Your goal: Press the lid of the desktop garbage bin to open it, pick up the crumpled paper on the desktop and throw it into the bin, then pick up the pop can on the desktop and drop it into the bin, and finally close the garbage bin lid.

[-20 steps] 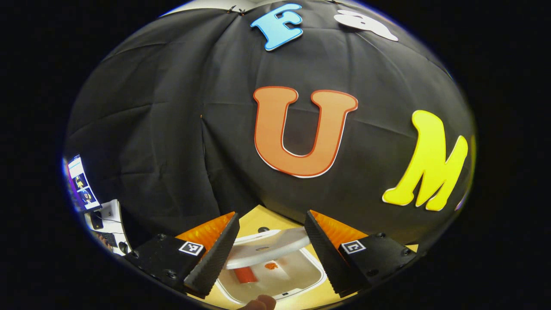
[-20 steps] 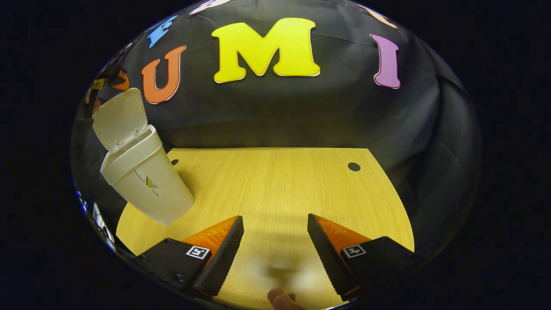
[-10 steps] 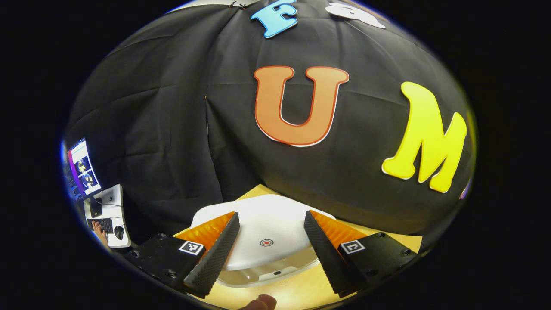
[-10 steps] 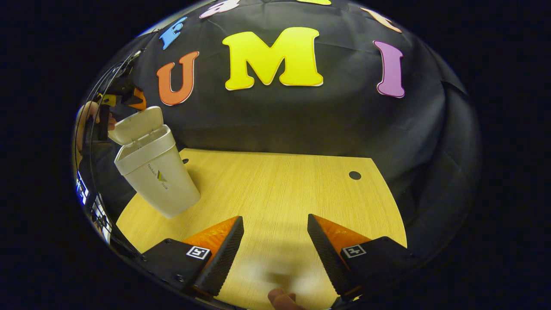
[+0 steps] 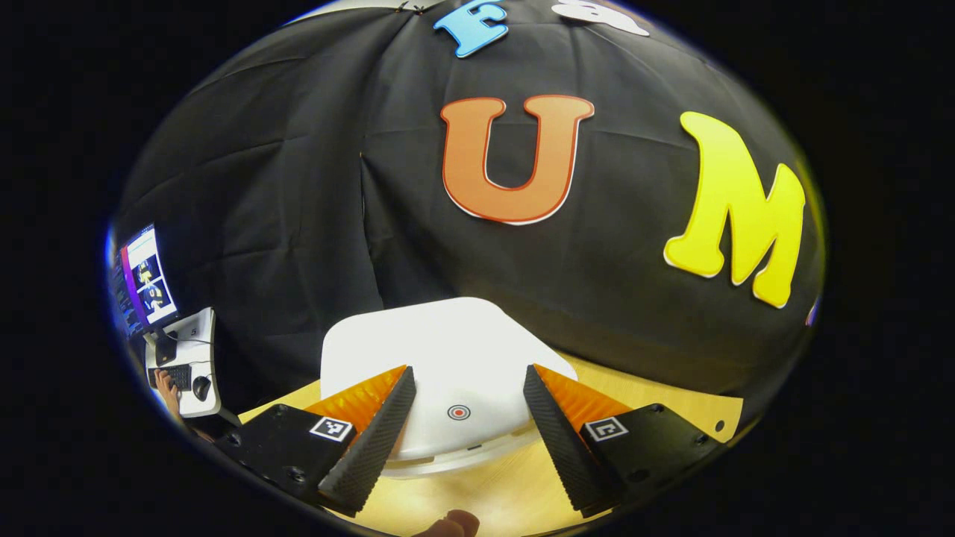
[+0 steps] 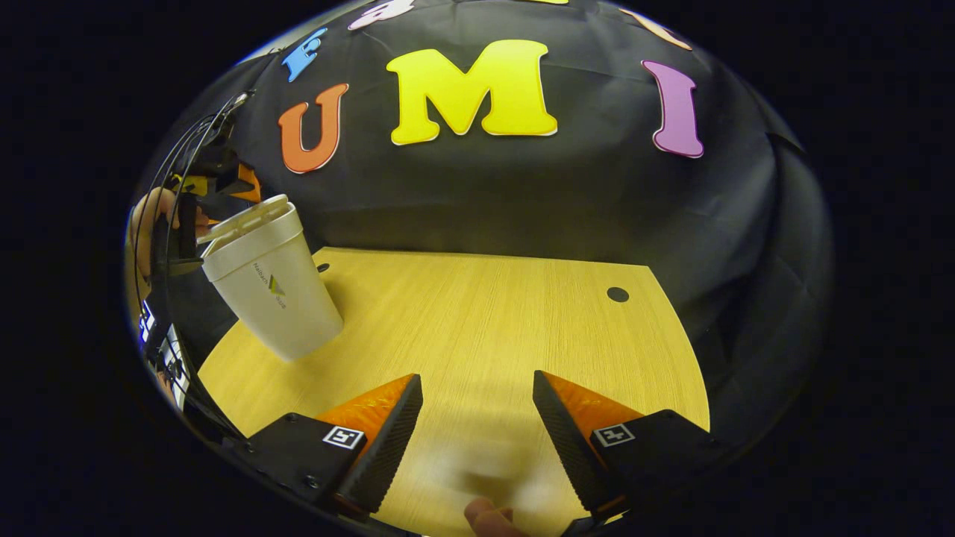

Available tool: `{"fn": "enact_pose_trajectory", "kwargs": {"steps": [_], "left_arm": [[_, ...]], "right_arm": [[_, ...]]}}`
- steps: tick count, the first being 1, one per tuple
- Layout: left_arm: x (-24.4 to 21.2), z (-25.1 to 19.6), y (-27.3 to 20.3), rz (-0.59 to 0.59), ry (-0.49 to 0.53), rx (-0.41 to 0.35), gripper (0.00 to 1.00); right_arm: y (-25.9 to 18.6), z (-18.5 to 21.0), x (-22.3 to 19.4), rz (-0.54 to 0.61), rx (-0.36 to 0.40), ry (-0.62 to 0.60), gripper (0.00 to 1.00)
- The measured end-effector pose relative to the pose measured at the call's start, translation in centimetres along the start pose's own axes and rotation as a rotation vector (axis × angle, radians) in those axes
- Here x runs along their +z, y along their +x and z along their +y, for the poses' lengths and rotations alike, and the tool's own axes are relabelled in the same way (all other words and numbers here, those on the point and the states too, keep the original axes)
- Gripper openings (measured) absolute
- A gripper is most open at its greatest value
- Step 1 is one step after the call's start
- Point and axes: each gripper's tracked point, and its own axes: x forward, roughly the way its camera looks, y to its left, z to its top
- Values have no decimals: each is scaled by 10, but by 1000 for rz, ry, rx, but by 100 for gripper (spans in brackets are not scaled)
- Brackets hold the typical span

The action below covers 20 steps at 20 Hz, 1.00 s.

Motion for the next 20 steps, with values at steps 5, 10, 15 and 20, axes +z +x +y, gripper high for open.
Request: {"fn": "enact_pose_trajectory", "kwargs": {"steps": [5,10,15,20], "left_arm": [[-12,0,-2,-7,23,11,97],[-18,-1,1,-28,34,10,98],[-18,2,3,-101,21,26,98],[-15,0,0,-118,21,47,98]], "right_arm": [[2,-3,-10,12,3,-7,95],[7,-2,-21,33,12,6,95],[8,-1,-32,51,29,43,95],[10,-14,-34,56,16,60,95]]}}
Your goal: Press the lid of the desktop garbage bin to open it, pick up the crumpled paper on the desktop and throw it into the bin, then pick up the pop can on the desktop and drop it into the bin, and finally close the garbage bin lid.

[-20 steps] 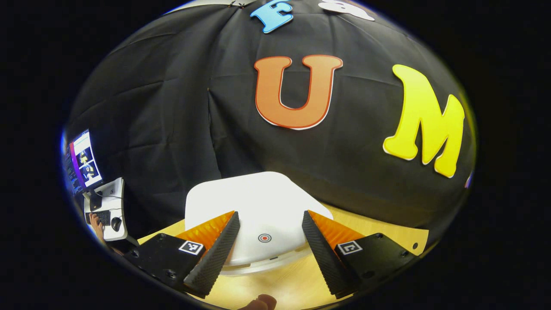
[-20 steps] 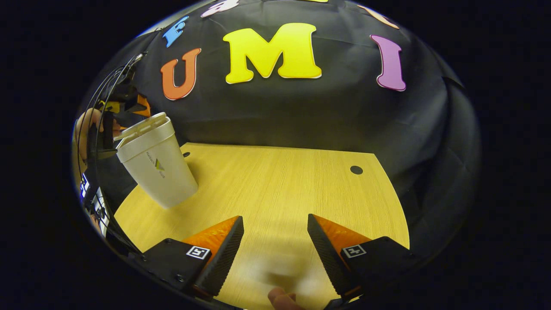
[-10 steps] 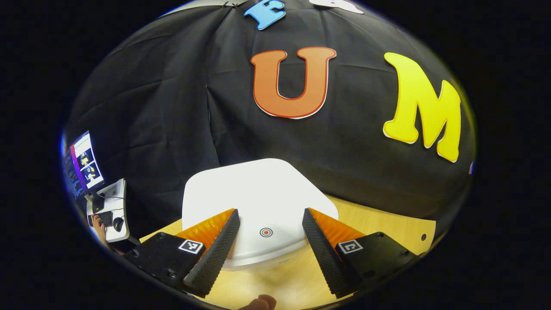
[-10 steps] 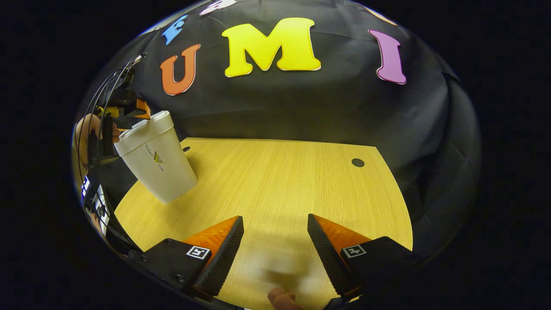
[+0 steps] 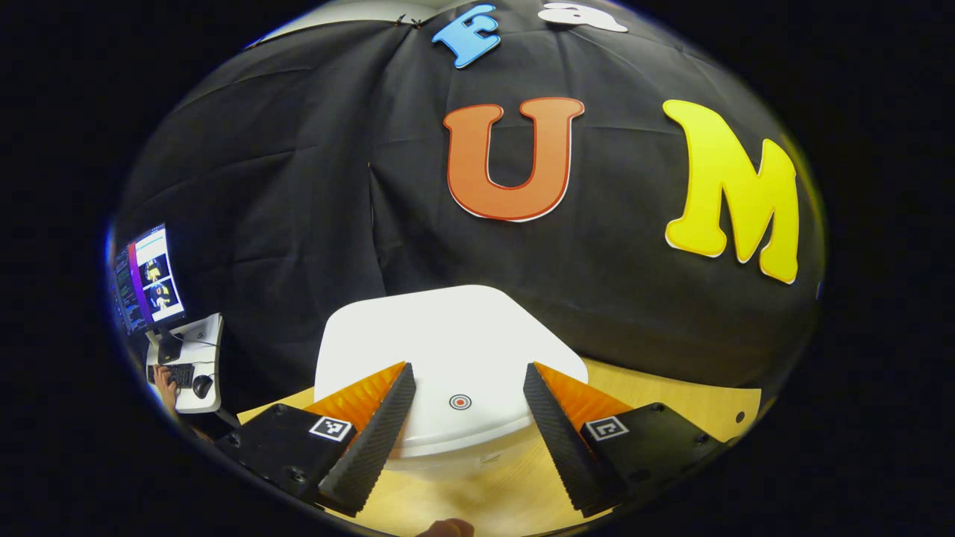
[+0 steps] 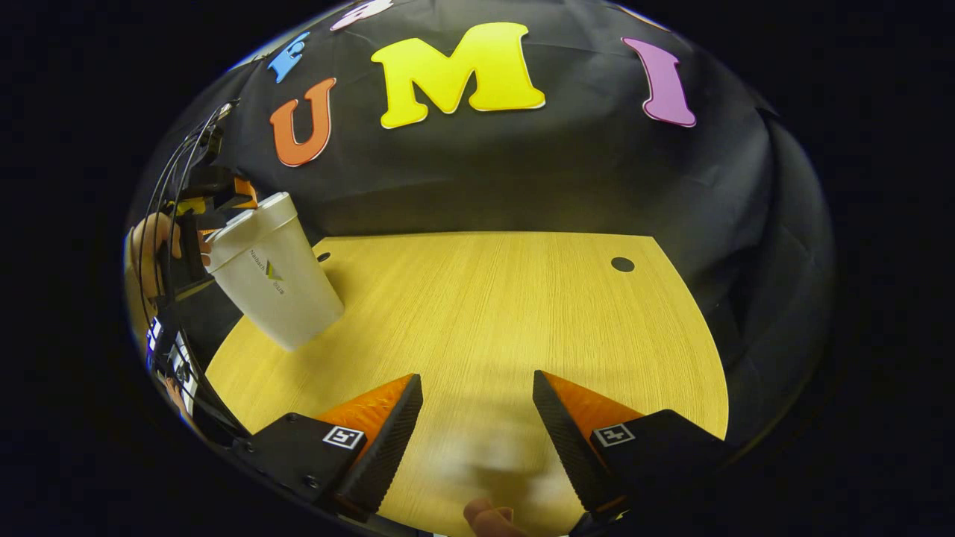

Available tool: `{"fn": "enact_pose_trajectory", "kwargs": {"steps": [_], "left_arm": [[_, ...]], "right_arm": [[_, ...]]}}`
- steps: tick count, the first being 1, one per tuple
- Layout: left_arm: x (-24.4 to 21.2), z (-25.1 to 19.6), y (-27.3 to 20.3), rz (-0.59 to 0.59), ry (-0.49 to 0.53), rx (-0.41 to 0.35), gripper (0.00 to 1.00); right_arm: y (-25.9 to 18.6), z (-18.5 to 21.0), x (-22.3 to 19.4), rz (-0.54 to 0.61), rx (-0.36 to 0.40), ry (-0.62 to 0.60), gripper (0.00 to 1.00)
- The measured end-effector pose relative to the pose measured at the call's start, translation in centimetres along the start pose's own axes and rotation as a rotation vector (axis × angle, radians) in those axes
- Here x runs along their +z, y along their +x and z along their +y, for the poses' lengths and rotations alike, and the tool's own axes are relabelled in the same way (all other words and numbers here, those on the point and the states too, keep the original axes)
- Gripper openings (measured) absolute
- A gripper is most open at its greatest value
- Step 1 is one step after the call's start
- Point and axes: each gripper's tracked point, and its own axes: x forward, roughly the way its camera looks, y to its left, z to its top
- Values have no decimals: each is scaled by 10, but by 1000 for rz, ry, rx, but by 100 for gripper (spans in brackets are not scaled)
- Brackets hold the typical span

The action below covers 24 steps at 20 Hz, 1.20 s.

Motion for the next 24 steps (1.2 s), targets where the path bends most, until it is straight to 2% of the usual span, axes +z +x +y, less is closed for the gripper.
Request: {"fn": "enact_pose_trajectory", "kwargs": {"steps": [5,11,13,16,21,24], "left_arm": [[1,-1,0,8,24,6,97],[4,0,-3,5,5,-26,96],[9,0,-8,-16,-16,-40,96],[31,2,-19,-73,23,-38,96],[52,-11,-46,-130,38,-114,96],[55,-25,-80,-145,25,-187,96]], "right_arm": [[-2,-6,4,-7,-13,8,95],[-14,4,19,-47,-11,-11,95],[-19,7,23,-60,-13,-12,95],[-25,10,28,-78,-20,6,95],[-33,16,37,-107,-45,33,95],[-42,19,48,-144,-71,33,95]]}}
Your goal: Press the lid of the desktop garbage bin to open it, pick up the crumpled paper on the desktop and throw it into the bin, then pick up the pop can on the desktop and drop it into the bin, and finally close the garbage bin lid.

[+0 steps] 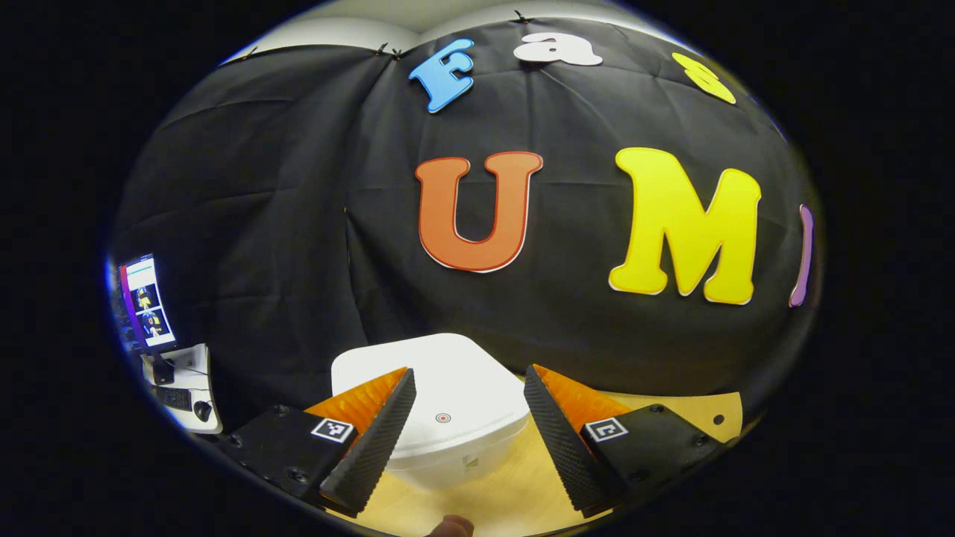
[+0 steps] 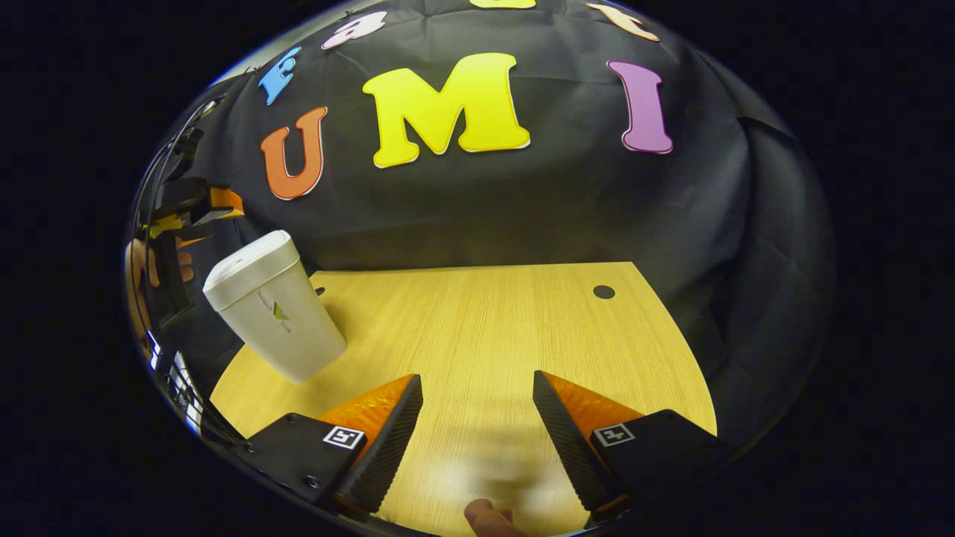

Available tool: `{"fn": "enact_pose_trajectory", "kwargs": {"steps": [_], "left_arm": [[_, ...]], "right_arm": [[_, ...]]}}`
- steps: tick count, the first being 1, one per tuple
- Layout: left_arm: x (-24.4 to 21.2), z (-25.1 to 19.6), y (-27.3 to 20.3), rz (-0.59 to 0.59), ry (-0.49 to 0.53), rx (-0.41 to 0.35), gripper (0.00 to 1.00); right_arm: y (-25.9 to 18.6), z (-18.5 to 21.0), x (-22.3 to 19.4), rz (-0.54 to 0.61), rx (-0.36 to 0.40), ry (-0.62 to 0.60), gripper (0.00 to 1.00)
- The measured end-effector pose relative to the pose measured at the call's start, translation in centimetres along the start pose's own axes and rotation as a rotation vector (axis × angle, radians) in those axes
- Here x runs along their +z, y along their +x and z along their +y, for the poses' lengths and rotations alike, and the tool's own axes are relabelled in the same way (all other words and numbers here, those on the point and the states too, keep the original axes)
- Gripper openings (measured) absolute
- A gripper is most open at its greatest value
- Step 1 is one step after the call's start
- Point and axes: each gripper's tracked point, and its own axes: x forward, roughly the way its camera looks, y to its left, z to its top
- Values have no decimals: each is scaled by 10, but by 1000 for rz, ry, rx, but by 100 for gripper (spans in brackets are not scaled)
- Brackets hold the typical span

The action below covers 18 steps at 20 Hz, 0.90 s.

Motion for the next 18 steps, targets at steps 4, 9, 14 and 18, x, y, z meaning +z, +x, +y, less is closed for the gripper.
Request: {"fn": "enact_pose_trajectory", "kwargs": {"steps": [4,9,14,18], "left_arm": [[-1,-21,-45,-31,32,-116,96],[-21,-32,-99,-21,38,-249,96],[-39,-23,-117,-34,108,-326,96],[-45,-19,-119,-44,131,-360,96]], "right_arm": [[-16,3,15,-60,-54,5,95],[-38,12,35,-131,-117,41,95],[-60,26,44,-174,-157,59,95],[-72,35,47,-198,-194,58,95]]}}
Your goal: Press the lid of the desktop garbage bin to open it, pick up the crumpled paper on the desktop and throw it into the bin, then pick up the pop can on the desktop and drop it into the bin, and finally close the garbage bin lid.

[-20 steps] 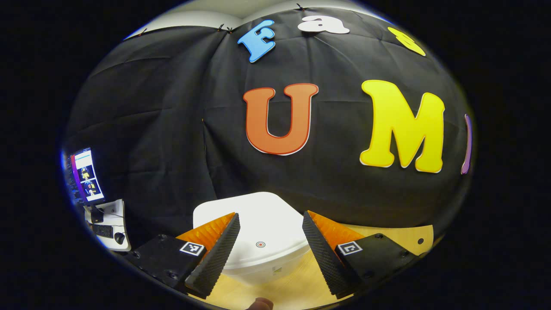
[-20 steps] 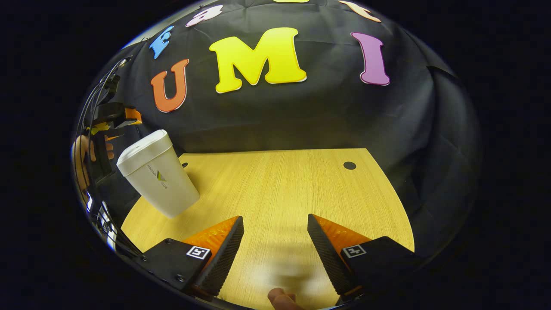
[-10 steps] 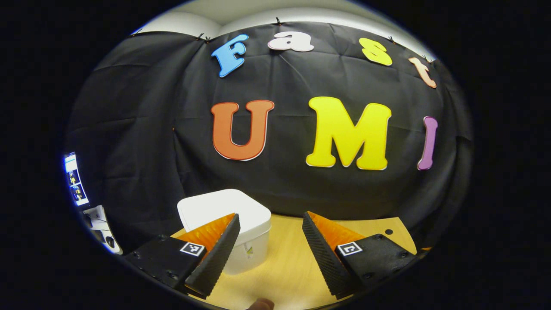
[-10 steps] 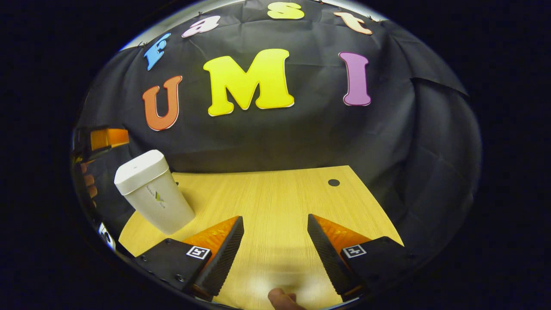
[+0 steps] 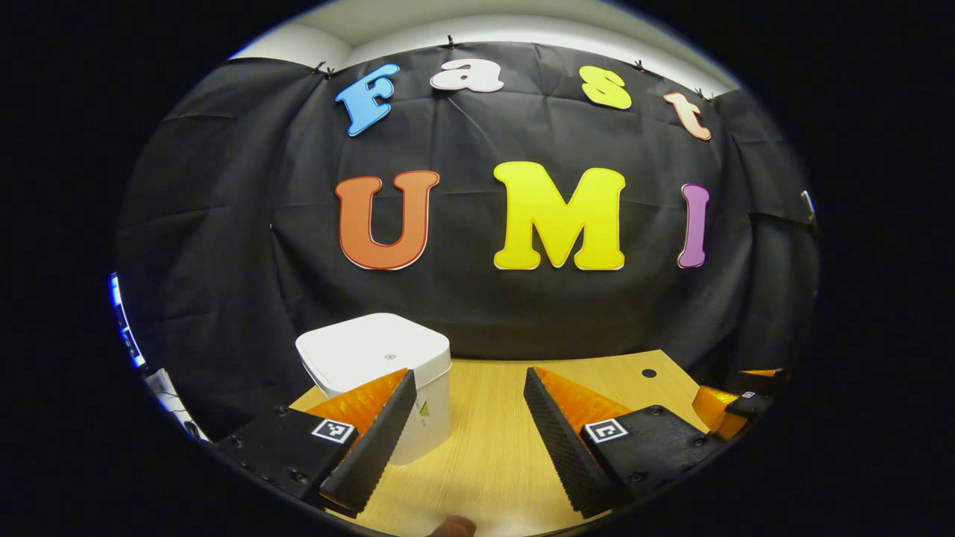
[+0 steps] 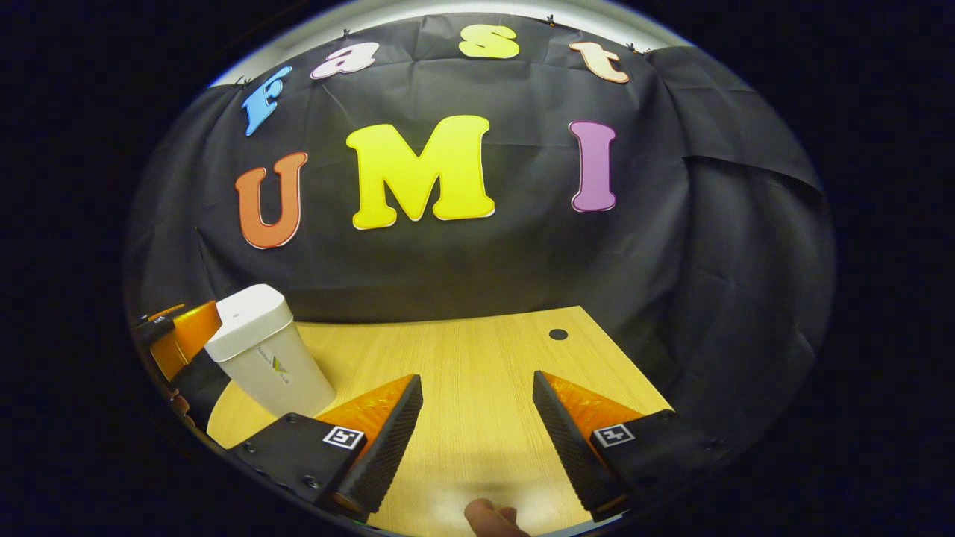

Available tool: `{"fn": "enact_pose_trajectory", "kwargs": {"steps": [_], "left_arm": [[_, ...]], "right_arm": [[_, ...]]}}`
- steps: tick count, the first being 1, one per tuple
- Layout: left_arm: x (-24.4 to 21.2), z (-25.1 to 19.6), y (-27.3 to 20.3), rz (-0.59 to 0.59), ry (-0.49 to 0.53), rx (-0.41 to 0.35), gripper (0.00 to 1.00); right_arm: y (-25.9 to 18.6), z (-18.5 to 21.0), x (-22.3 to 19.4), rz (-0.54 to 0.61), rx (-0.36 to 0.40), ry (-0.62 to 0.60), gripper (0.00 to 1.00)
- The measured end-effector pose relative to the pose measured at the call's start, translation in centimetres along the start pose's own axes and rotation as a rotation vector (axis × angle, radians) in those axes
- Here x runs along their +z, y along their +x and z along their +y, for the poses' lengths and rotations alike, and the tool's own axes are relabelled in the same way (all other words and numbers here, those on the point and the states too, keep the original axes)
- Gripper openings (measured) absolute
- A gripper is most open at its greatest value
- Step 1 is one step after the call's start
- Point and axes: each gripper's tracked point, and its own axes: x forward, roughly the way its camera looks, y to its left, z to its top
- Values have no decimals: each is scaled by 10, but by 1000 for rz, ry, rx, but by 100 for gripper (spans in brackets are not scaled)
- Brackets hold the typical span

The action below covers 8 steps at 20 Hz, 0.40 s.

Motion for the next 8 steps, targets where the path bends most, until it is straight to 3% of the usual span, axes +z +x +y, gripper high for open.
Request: {"fn": "enact_pose_trajectory", "kwargs": {"steps": [8], "left_arm": [[-10,1,0,5,4,-31,96]], "right_arm": [[-13,19,4,-33,18,-5,95]]}}
